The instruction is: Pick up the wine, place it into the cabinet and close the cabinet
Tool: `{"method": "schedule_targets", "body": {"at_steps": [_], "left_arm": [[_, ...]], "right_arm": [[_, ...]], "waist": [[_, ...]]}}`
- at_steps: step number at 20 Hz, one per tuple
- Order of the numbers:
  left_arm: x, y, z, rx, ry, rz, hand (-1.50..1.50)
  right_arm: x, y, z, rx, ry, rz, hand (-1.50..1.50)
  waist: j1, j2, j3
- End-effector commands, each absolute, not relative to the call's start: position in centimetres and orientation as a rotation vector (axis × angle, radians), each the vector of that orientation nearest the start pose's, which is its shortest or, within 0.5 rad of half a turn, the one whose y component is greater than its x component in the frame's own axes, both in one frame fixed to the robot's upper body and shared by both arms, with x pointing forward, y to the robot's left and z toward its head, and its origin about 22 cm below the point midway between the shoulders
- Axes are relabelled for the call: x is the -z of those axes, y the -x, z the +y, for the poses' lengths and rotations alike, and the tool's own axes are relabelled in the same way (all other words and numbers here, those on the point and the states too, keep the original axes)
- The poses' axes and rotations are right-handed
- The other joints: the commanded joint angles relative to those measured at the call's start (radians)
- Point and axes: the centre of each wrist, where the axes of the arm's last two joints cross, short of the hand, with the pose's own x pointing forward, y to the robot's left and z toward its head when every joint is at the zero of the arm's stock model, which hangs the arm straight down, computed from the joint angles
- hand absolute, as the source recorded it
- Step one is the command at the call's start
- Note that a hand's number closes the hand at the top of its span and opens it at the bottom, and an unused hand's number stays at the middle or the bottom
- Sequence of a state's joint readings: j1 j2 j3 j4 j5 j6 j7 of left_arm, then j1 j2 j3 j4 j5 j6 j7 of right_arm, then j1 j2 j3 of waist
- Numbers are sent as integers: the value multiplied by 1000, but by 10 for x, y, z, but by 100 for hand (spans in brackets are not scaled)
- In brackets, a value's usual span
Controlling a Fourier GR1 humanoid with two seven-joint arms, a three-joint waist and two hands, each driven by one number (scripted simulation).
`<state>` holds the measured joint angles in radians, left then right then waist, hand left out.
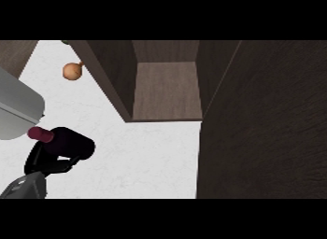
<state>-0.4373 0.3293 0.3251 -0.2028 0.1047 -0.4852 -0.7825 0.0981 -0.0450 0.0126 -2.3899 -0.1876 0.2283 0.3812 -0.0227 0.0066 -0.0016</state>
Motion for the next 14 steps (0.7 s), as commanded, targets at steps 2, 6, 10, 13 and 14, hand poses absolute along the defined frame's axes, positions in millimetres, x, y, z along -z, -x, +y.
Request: {"method": "schedule_targets", "body": {"at_steps": [2, 6, 10, 13, 14], "left_arm": [[138, -253, 353, -186, 300, -1572, 150], [136, -260, 348, -170, 267, -1585, 150], [188, -188, 303, -226, 245, -1607, 150], [193, -163, 314, -274, 215, -1601, 150], [200, -150, 308, -281, 226, -1592, 150]], "right_arm": [[-160, -160, -232, -256, -228, -1925, -150], [-168, -169, -235, -236, -204, -1913, -150], [-171, -162, -238, -212, -175, -1914, -150], [-158, -174, -236, -214, -178, -1887, -150], [-164, -169, -236, -218, -188, -1904, -150]], "waist": [[-6, 5, -3], [0, 4, -2], [29, -9, 1], [39, -9, 2], [31, -7, 1]]}}
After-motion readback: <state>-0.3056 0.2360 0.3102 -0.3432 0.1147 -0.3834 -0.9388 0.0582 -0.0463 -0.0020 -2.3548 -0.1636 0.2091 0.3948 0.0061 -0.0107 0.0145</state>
